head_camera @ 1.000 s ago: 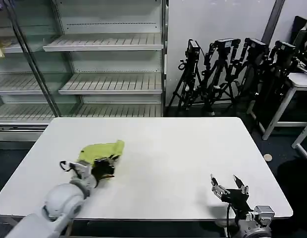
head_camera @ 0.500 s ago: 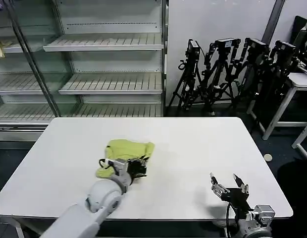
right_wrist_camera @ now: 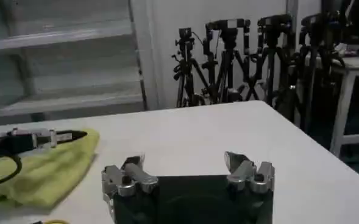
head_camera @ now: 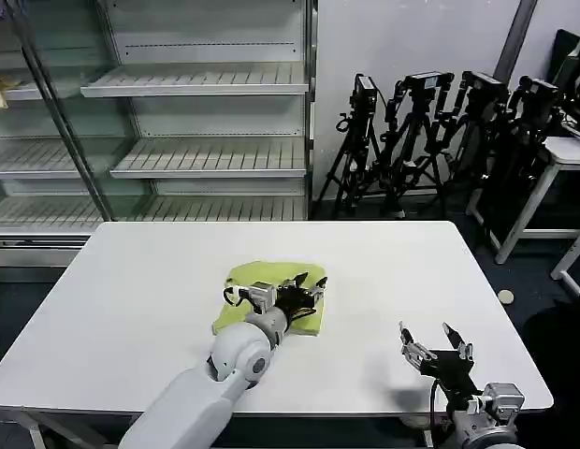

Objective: Fold and organize the clothes.

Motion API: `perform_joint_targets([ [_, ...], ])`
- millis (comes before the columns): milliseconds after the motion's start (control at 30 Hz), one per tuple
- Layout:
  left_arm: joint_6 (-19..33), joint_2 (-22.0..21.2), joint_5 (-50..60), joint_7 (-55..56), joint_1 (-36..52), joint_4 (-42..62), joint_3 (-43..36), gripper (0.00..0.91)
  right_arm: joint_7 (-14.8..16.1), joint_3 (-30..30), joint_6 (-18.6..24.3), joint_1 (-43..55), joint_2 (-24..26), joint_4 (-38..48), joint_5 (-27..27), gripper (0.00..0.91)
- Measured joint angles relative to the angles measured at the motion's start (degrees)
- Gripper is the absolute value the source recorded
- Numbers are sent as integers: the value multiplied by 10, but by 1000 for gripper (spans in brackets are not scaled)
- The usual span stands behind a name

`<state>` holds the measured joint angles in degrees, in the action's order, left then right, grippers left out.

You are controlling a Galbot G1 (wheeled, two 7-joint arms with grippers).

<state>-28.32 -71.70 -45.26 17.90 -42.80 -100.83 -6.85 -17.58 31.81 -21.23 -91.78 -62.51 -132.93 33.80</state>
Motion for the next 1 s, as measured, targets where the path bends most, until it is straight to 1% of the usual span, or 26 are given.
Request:
perform_joint_targets([
  [133, 21, 3, -26, -5, -18, -17, 24, 907, -5, -6, 5, 7, 4, -2, -8, 907],
  [233, 38, 18, -27, -12, -41, -35, 48, 907, -4, -11, 12, 12, 8, 0, -25, 907],
  [533, 110, 100, 71, -25, -147, -103, 153, 907, -3, -32, 30, 26, 12, 9, -80, 907],
  [667, 138, 126, 111, -30, -208, -135, 211, 907, -2, -41, 35, 32, 14, 8, -99, 907],
  [800, 154, 137, 138, -30, -264, -161, 261, 907, -4, -50, 37, 39, 10, 9, -110, 907],
  [1000, 170, 143, 163, -31, -333, -197, 320, 907, -5, -62, 44, 40, 3, 13, -127, 907],
])
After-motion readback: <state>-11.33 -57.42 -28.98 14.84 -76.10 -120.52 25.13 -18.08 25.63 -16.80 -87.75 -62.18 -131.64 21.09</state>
